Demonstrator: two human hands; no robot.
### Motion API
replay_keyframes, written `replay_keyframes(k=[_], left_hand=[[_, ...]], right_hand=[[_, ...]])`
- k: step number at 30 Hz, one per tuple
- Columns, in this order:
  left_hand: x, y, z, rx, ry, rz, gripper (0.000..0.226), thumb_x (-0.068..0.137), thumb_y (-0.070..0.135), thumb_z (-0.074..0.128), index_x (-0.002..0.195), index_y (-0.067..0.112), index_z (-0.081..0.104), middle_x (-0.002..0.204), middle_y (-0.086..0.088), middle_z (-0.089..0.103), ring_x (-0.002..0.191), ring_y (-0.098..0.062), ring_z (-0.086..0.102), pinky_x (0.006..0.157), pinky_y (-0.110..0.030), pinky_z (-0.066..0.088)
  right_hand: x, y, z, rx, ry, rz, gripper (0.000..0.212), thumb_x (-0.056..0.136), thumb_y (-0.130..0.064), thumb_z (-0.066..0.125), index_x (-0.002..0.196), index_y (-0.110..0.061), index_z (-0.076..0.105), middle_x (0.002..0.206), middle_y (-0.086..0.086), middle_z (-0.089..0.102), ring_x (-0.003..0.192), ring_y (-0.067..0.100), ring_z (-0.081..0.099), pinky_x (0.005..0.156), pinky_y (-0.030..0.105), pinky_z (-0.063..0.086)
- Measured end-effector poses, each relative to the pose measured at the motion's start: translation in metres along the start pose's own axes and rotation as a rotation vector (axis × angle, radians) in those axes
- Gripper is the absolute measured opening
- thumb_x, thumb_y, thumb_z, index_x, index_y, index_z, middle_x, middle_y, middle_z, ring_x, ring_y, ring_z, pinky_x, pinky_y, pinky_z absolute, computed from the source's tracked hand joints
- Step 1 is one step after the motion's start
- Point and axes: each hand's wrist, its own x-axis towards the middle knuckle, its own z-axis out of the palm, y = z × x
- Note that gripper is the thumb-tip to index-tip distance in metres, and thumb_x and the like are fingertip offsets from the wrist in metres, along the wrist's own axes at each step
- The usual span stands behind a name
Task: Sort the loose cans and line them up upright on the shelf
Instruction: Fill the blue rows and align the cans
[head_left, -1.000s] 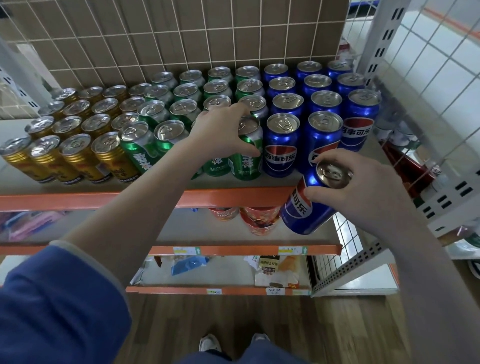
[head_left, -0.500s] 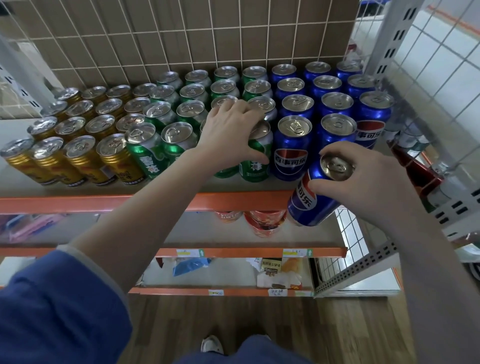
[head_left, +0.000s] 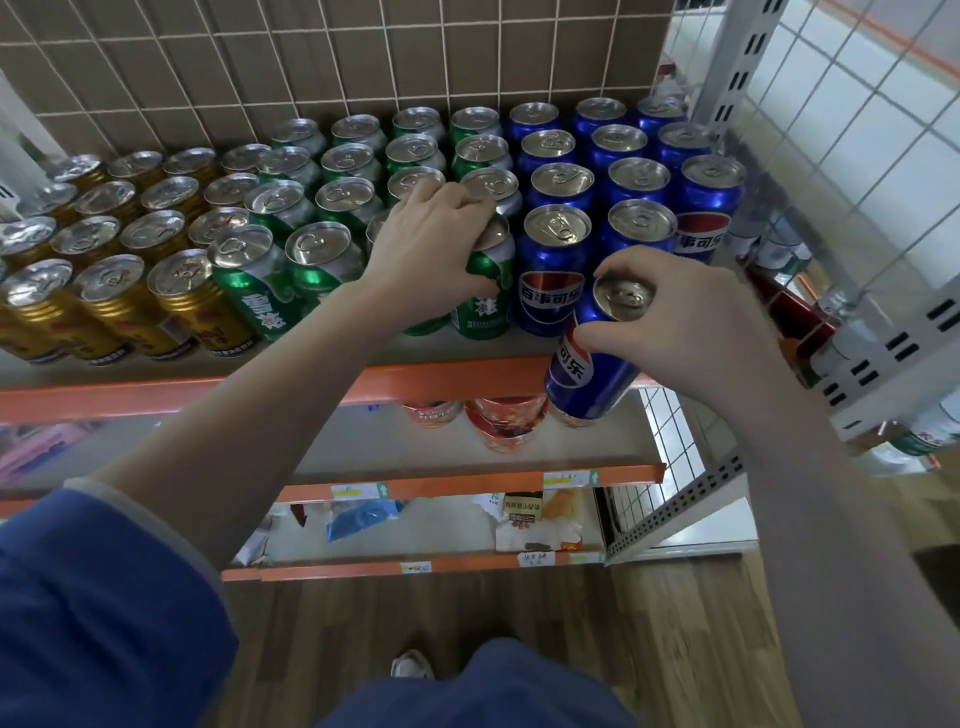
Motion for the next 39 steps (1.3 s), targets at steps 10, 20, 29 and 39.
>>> replay_keyframes(k=[10,20,29,39], left_hand=[[-0.020,0.010,0.010,0.096,0.054,0.041,0.067,0.087,0.023,0.066,0.143,0.006,0.035,0.146,-0.012,0.039,0.133,-0.031,0.035,0.105,-0.044,0.032],[-0.023,0.013,0.012,0.157,0.080,0.052,0.064,0.084,0.018,0.068,0.140,0.005,0.039,0.141,-0.015,0.045,0.126,-0.034,0.045,0.099,-0.045,0.037],[-0.026,0.016,0.011,0.139,0.114,0.040,0.064,0.080,0.011,0.072,0.136,0.003,0.043,0.138,-0.017,0.048,0.125,-0.034,0.048,0.106,-0.040,0.030],[-0.060,0.050,0.015,-0.059,0.307,-0.244,0.069,0.087,0.007,0.054,0.148,0.008,0.023,0.154,-0.013,0.023,0.143,-0.029,0.017,0.117,-0.041,0.016]], right_hand=[[-0.010,0.003,0.001,-0.028,-0.032,-0.039,0.044,0.070,-0.043,0.069,0.111,-0.031,0.058,0.108,-0.011,0.064,0.096,0.014,0.057,0.072,0.030,0.046],[-0.039,-0.001,-0.003,-0.033,0.001,0.004,0.043,0.071,-0.039,0.070,0.110,-0.025,0.060,0.107,-0.008,0.065,0.097,0.016,0.058,0.078,0.033,0.050],[-0.060,0.009,-0.024,-0.073,0.024,0.071,0.044,0.070,-0.041,0.070,0.110,-0.027,0.058,0.109,-0.009,0.062,0.099,0.016,0.056,0.077,0.032,0.049],[-0.017,0.030,-0.081,-0.106,-0.007,0.055,0.054,0.069,-0.038,0.075,0.116,-0.017,0.057,0.110,0.001,0.059,0.094,0.020,0.052,0.072,0.033,0.047]])
